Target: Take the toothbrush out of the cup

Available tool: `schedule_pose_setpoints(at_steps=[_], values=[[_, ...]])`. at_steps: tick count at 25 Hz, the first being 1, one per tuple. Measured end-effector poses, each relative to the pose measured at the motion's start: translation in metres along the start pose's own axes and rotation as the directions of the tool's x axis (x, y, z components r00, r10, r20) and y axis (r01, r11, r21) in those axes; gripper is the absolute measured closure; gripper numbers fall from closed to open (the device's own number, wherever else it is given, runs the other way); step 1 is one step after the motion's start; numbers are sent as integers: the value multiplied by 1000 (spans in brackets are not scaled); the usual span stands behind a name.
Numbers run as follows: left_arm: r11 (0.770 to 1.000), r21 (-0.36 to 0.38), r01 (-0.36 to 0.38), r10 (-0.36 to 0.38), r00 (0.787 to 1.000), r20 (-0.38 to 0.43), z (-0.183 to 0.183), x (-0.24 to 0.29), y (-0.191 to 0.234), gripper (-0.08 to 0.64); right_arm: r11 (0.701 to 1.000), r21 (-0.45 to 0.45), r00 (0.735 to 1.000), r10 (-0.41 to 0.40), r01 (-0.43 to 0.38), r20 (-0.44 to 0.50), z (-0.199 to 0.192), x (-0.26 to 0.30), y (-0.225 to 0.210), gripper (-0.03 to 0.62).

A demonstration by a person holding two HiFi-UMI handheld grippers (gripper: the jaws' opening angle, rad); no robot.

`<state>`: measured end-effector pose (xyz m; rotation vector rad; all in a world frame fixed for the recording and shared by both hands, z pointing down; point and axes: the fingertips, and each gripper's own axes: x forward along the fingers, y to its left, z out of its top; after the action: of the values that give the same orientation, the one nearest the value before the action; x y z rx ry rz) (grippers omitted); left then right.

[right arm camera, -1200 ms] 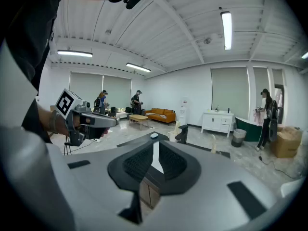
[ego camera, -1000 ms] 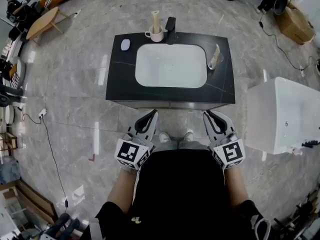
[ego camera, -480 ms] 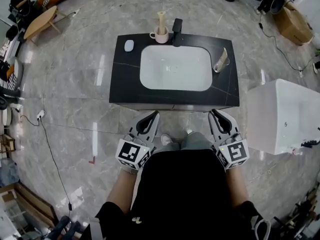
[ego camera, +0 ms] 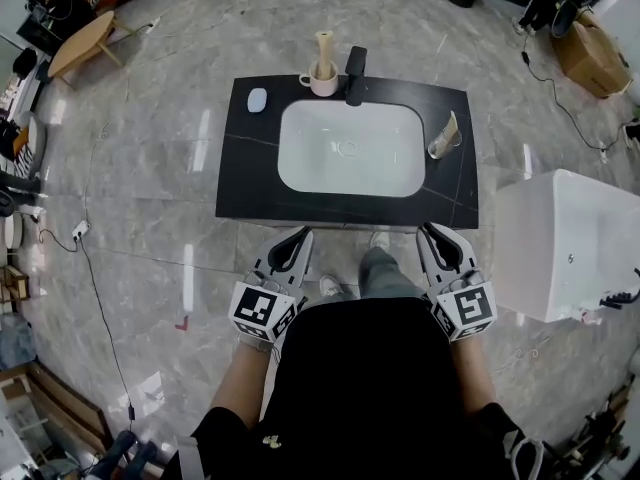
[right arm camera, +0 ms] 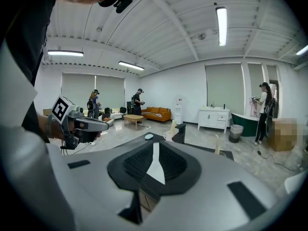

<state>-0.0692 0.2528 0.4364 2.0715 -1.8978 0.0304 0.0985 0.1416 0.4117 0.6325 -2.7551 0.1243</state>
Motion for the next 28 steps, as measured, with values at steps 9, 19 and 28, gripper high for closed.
schedule_pose_setpoints(at_steps=[9,19,28], values=[[997,-27,-79,78,997,-12,18,60,9,537,992,-6,992,123,-123,-3,9,48,-46,537],[987,-7,-161,161,987,-19,45,136,8,537,975,53,976,214,-215,31,21,84,-117,537],[979,1,-204,204,979,-24,55,173,10,537,965,84,968,245,-249,55,26,100,-149,537]])
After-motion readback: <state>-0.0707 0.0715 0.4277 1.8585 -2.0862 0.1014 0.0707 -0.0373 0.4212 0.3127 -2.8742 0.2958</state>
